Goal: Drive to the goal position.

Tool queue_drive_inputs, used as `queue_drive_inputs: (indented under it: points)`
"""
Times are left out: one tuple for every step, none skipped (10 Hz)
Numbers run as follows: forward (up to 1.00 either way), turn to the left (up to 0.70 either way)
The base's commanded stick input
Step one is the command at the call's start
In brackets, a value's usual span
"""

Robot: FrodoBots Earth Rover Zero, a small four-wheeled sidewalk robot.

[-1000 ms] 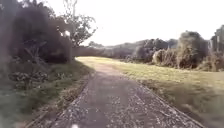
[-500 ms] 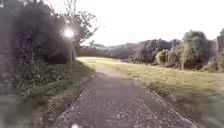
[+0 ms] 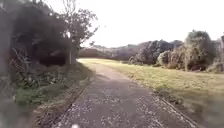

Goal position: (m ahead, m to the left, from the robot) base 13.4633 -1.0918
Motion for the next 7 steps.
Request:
queue_drive_inputs:
  points:
    - [0.85,0.00]
    - [0.85,0.00]
    - [0.85,0.00]
    - [0.85,0.00]
    - [0.85,-0.26]
    - [0.85,-0.29]
    - [0.85,-0.32]
